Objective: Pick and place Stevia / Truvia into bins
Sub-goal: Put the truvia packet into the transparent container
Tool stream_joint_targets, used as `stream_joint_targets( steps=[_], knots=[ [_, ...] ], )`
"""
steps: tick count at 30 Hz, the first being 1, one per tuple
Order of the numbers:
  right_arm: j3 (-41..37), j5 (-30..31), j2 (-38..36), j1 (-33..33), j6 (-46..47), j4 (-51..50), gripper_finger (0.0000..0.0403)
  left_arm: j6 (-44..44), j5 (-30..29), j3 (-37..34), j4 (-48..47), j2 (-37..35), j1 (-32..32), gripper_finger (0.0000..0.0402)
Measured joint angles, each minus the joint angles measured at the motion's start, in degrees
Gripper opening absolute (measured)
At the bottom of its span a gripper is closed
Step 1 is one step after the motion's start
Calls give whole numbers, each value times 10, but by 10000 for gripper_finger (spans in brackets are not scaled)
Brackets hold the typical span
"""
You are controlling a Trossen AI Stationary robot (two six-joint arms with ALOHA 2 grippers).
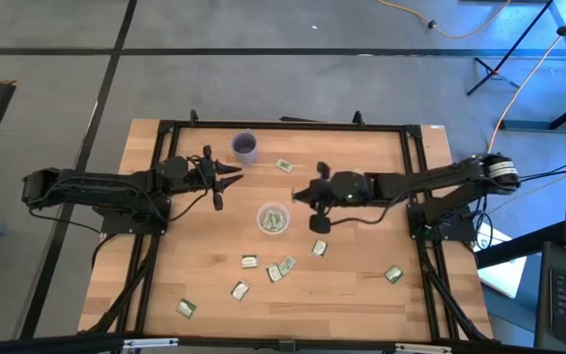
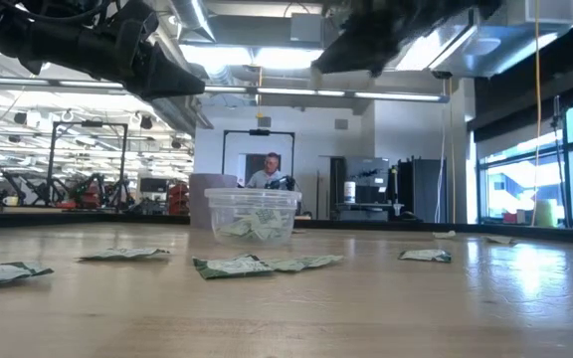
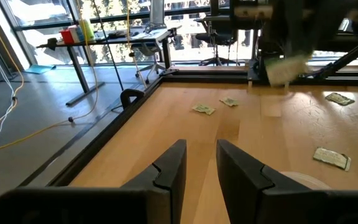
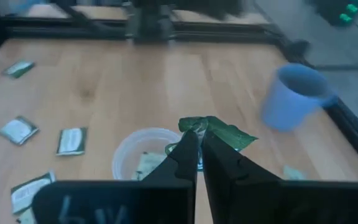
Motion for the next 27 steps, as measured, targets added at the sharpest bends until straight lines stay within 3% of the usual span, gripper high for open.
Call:
stream_joint_targets(
  steps=[6, 13, 27],
  knots=[
    [0, -95, 98, -14, -31, 85, 18, 0, 0, 0, 0, 0, 0, 84],
    [0, -104, 197, -15, -32, 132, 18, 0, 0, 0, 0, 0, 0, 84],
    [0, -104, 219, -15, -30, 134, 18, 0, 0, 0, 0, 0, 0, 84]
  ],
)
